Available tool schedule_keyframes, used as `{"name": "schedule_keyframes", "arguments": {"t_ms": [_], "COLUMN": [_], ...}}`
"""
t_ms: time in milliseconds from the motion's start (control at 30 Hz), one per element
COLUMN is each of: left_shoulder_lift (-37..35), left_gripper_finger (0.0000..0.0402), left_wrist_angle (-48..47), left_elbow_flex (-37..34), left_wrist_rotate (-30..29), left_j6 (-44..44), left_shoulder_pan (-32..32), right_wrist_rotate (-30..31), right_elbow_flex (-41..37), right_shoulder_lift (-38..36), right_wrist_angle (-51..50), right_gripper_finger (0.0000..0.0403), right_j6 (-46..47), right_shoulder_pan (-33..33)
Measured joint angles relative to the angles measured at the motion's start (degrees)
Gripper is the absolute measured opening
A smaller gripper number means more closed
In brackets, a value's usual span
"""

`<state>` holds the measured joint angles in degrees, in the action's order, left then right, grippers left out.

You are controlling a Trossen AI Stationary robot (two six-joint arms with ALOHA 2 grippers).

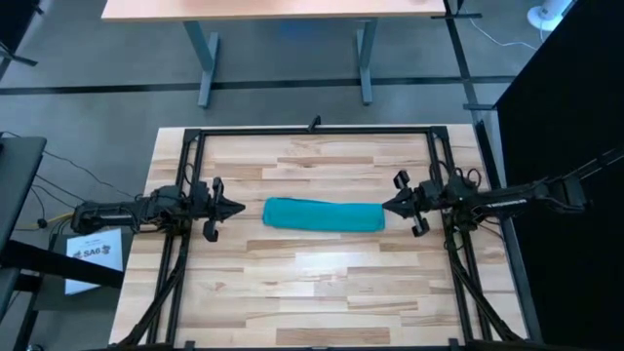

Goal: Roll towel
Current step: Return to Home Position

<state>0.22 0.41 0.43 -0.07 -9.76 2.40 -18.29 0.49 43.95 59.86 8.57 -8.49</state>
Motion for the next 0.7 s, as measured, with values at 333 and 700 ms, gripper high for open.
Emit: {"name": "schedule_keyframes", "arguments": {"t_ms": [333,700], "left_shoulder_lift": [-0.01,-0.01], "left_gripper_finger": [0.0,0.0], "left_wrist_angle": [0.39,0.45], "left_elbow_flex": [-0.02,-0.04], "left_wrist_rotate": [2.47,2.83], "left_j6": [0.04,-0.58], "left_shoulder_pan": [2.0,2.0], "right_wrist_rotate": [-0.12,2.55], "right_elbow_flex": [0.0,0.0], "right_shoulder_lift": [-14.88,-43.94], "right_wrist_angle": [-17.36,-45.07], "right_gripper_finger": [0.0,0.0], "right_j6": [2.15,2.74], "right_shoulder_pan": [-3.32,-3.3]}}
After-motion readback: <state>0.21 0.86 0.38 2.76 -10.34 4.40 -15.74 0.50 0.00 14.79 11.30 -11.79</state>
